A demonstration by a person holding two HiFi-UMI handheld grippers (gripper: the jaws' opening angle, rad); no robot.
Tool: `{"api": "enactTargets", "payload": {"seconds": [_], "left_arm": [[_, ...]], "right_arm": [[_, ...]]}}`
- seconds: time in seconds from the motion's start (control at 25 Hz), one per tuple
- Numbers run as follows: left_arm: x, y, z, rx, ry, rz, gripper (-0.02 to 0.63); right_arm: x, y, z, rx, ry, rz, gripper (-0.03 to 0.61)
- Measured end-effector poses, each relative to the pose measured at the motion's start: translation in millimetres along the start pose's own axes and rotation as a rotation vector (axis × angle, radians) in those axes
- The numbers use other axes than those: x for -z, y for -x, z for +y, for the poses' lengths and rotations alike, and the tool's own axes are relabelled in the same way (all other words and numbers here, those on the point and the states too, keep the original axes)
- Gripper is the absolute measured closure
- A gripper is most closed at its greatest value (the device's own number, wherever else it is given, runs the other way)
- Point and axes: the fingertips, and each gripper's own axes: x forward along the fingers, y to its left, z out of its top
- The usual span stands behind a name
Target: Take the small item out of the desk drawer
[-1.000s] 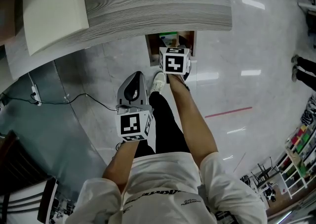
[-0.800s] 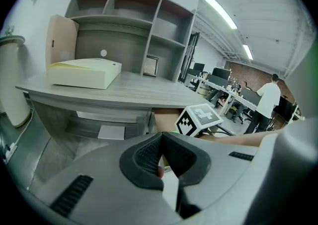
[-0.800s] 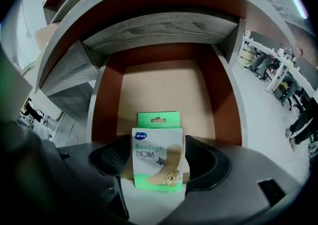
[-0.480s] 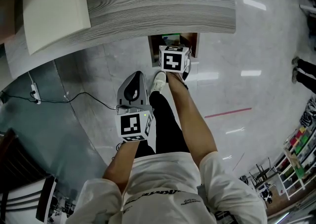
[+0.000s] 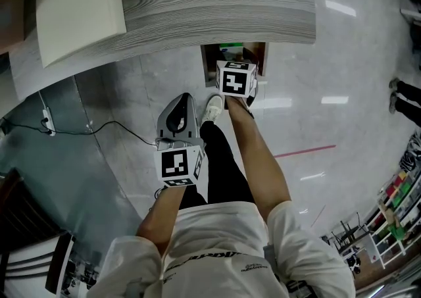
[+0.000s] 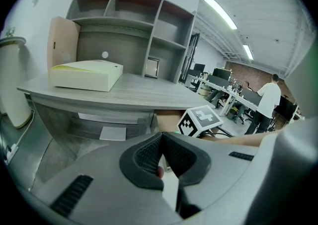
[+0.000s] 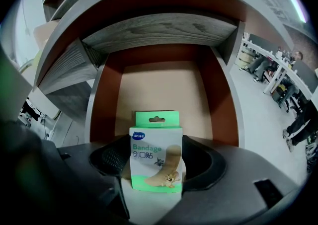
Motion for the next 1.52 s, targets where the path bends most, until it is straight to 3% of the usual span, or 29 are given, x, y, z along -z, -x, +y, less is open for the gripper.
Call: {"api": "enactTargets", "payload": {"seconds": [0.56,1.52], "left_arm": [[-24,29,-15,0.021,-0.043,-0.041,0.598],[-82,127,-34,0.067,-0.125,-0.129,0.598]], "right_arm": [[-9,51,-5,-0.014,-0.032,-0.089,0.249],[-35,213,24,-0.038,-0.049,-0.288,0.249]]}}
